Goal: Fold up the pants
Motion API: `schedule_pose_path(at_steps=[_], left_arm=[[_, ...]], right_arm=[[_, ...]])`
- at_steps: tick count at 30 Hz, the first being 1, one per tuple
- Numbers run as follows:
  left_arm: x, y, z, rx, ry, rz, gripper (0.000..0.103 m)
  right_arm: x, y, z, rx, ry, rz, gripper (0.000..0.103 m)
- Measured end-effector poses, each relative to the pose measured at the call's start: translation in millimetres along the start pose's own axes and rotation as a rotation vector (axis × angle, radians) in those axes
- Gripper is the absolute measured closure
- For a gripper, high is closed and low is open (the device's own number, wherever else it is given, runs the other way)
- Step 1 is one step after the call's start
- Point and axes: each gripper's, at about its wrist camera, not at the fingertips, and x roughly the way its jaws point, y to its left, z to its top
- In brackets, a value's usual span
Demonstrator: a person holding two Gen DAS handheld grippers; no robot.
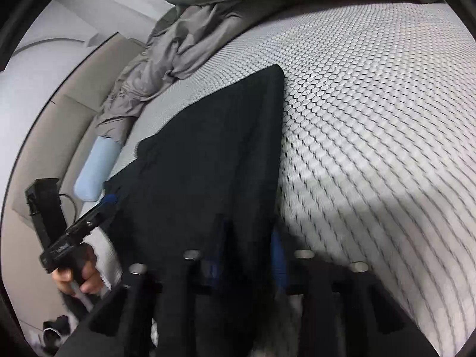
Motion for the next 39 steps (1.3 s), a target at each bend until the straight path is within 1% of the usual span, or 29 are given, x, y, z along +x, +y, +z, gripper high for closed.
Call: schedule_pose_path(at_steps=[1, 3, 4, 6, 7, 8, 9, 10, 11, 13, 14, 15, 16, 17, 19, 20, 22, 23, 26, 28, 30, 31, 32, 33, 35, 36, 37, 38, 39], left_arm=[[3.1, 6.2, -2.0, -0.009, 0.014, 0.039, 0.012], [4.1, 7.7, -7.2, -0.002, 0.008, 0.072, 0.012], [1.2, 5.0, -9.4, 0.019, -0.008, 0.071, 0.012], [-7.5, -3.9, -6.9, 0.083, -0.043, 0.054, 0.012], [-14.6, -17.4, -9.2, 0.120, -0.062, 0.051, 0.012], [-17.1, -26.1, -11.6, 0.151, -0.075, 0.045, 0.012], [-17.7, -36.1, -14.2, 0.179, -0.078, 0.023, 0.012], [-14.9, -47.5, -16.8, 0.209, -0.067, -0.015, 0.012], [-9.7, -58.1, -17.8, 0.238, -0.051, -0.049, 0.012], [-1.0, -78.6, -19.3, 0.292, -0.017, -0.099, 0.012], [7.5, -84.7, -21.9, 0.315, 0.007, -0.121, 0.012], [11.9, -88.8, -23.9, 0.326, 0.028, -0.130, 0.012], [23.7, -91.4, -27.4, 0.344, 0.076, -0.140, 0.012], [31.6, -93.4, -30.2, 0.367, 0.101, -0.130, 0.012], [37.4, -92.0, -38.7, 0.428, 0.113, -0.119, 0.012], [36.7, -88.0, -40.7, 0.435, 0.116, -0.111, 0.012], [33.2, -74.6, -42.5, 0.413, 0.128, -0.115, 0.013], [29.4, -69.5, -43.5, 0.403, 0.129, -0.126, 0.014], [24.6, -61.8, -43.7, 0.388, 0.123, -0.122, 0.017], [14.1, -66.7, -40.5, 0.378, 0.106, -0.110, 0.022], [-5.8, -72.1, -31.4, 0.361, 0.039, -0.175, 0.022], [-13.7, -73.5, -26.7, 0.358, 0.005, -0.196, 0.022], [-13.6, -77.0, -22.6, 0.359, -0.014, -0.195, 0.022], [-8.0, -82.7, -15.9, 0.359, -0.027, -0.165, 0.022], [16.2, -91.7, -4.9, 0.358, 0.007, -0.095, 0.029], [34.3, -93.3, -2.1, 0.355, 0.054, -0.053, 0.047], [48.7, -93.7, -0.5, 0.350, 0.093, -0.009, 0.058], [58.2, -90.0, -1.4, 0.347, 0.105, 0.015, 0.059], [57.9, -87.4, -1.8, 0.353, 0.100, -0.002, 0.059]], right_arm=[[-1.4, 0.1, -0.2, -0.047, 0.000, -0.030, 0.087], [-8.2, 9.4, 1.1, -0.149, -0.012, -0.098, 0.086], [-15.1, 15.4, -0.9, -0.189, -0.027, -0.154, 0.081], [-32.5, 23.2, -8.0, -0.238, -0.077, -0.227, 0.079], [-47.5, 31.0, -15.8, -0.273, -0.132, -0.279, 0.078], [-51.6, 40.6, -17.7, -0.291, -0.170, -0.296, 0.077], [-59.7, 49.1, -22.9, -0.309, -0.203, -0.296, 0.077], [-57.3, 61.4, -23.1, -0.318, -0.217, -0.283, 0.077], [-56.1, 71.4, -27.6, -0.330, -0.216, -0.245, 0.076], [-38.5, 89.1, -33.0, -0.356, -0.190, -0.198, 0.075], [-21.1, 98.8, -34.9, -0.390, -0.156, -0.190, 0.074], [-7.7, 103.8, -36.9, -0.414, -0.125, -0.192, 0.074], [7.7, 104.4, -40.1, -0.424, -0.092, -0.199, 0.074], [21.7, 106.0, -40.9, -0.422, -0.063, -0.200, 0.074], [33.6, 100.8, -46.8, -0.452, -0.016, -0.219, 0.074], [36.8, 104.4, -45.8, -0.475, -0.015, -0.225, 0.074], [26.4, 102.0, -50.0, -0.511, -0.031, -0.291, 0.074], [19.2, 94.6, -50.9, -0.501, -0.045, -0.328, 0.074], [0.9, 71.3, -51.0, -0.428, -0.070, -0.365, 0.074], [-10.3, 65.5, -51.8, -0.398, -0.092, -0.339, 0.073], [-19.7, 69.9, -54.8, -0.382, -0.124, -0.304, 0.072], [-20.1, 73.4, -48.8, -0.385, -0.139, -0.280, 0.072], [-18.7, 77.6, -44.3, -0.390, -0.151, -0.264, 0.071], [-12.6, 83.2, -40.0, -0.392, -0.152, -0.258, 0.071], [16.8, 103.6, -25.3, -0.384, -0.133, -0.259, 0.071], [26.9, 105.4, -21.6, -0.382, -0.113, -0.257, 0.071], [39.7, 108.2, -18.1, -0.390, -0.076, -0.257, 0.071], [40.8, 104.7, -20.0, -0.409, -0.060, -0.269, 0.071], [47.5, 106.1, -20.3, -0.440, -0.045, -0.296, 0.071]])
